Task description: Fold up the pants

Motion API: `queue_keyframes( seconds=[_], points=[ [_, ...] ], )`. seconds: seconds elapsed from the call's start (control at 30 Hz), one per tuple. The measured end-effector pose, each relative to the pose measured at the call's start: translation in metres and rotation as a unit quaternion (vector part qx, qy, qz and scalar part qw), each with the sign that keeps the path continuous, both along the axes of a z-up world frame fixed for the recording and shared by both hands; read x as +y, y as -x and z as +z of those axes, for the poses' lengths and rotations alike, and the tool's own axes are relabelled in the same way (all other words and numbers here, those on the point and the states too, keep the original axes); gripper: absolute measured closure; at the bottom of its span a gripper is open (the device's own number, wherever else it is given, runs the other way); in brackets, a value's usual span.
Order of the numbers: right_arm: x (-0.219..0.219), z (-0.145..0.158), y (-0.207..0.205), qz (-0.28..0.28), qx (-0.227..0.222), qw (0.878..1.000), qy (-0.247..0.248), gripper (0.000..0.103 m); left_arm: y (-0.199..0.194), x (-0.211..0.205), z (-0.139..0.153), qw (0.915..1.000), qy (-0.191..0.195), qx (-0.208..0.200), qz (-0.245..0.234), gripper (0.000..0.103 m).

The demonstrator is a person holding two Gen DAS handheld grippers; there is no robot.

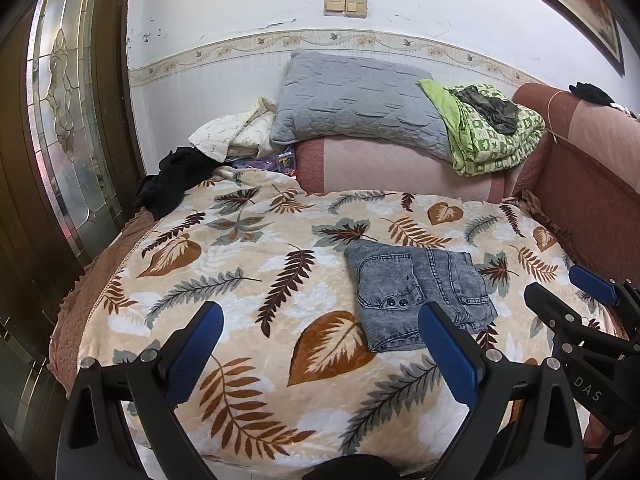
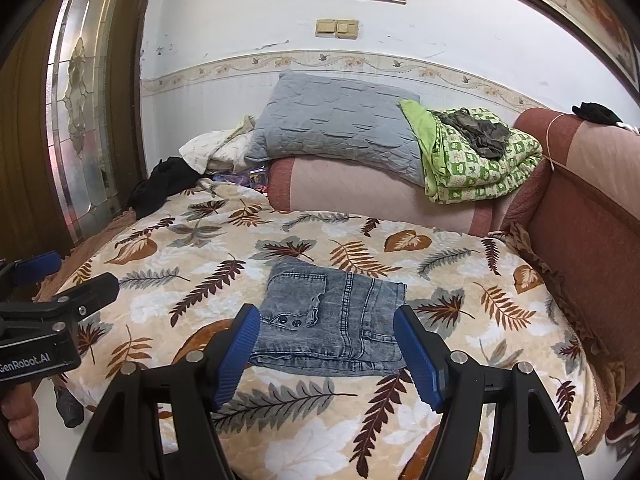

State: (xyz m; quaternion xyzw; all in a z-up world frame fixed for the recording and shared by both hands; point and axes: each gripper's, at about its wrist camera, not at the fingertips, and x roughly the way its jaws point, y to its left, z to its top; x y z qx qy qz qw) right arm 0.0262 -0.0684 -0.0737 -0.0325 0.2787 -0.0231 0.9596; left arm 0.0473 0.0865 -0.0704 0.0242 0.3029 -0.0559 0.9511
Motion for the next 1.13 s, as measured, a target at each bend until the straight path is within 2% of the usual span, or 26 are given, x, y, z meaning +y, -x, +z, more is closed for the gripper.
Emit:
queue_keyframes(
  seconds=[0.47, 1.03, 1.13],
  points=[
    [-0.011, -0.010, -0.012, -0.005, 0.009, 1.000, -0.018, 0.030, -0.012, -0.013, -0.006, 0.9997, -0.015, 0.015, -0.009, 0.005],
    [-0.013, -0.015, -0.024, -0.002, 0.018, 0.999, -0.026, 0.030, -0.021, -0.016, -0.009, 0.9997, -0.019, 0.007, -0.015, 0.005],
    [-0.021, -0.020, -0.031, -0.006, 0.020, 0.999, -0.026, 0.030, -0.030, -0.017, -0.017, 0.9995, -0.019, 0.019, -0.017, 0.005]
  ],
)
